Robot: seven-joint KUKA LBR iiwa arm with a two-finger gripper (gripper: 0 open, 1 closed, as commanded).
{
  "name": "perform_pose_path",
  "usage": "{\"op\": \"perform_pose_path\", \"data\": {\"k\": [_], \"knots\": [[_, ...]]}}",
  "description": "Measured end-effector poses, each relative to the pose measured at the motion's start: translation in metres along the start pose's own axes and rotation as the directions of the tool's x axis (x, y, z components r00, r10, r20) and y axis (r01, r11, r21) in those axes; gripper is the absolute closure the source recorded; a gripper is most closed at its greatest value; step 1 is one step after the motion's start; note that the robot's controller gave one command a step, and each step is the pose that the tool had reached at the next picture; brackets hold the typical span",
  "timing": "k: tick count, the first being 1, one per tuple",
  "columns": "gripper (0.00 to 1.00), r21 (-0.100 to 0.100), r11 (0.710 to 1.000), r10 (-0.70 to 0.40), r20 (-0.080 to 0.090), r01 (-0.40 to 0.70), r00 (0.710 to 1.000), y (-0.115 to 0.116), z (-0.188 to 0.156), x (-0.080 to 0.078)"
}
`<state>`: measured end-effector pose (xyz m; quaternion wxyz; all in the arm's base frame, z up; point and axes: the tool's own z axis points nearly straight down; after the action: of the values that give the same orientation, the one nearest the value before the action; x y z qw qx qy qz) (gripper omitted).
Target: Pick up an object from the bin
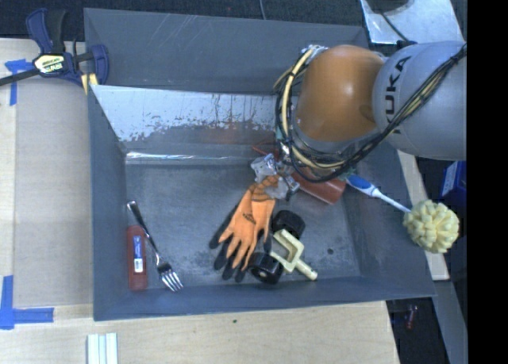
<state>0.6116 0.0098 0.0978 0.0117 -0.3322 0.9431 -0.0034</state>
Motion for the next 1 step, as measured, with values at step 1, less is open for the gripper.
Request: {"op": "perform_pose_path", "data": {"k": [1], "knots": [[1.0,0.0,1.0,0.0,0.0,0.0,1.0,0.0,0.0,0.0]]}}
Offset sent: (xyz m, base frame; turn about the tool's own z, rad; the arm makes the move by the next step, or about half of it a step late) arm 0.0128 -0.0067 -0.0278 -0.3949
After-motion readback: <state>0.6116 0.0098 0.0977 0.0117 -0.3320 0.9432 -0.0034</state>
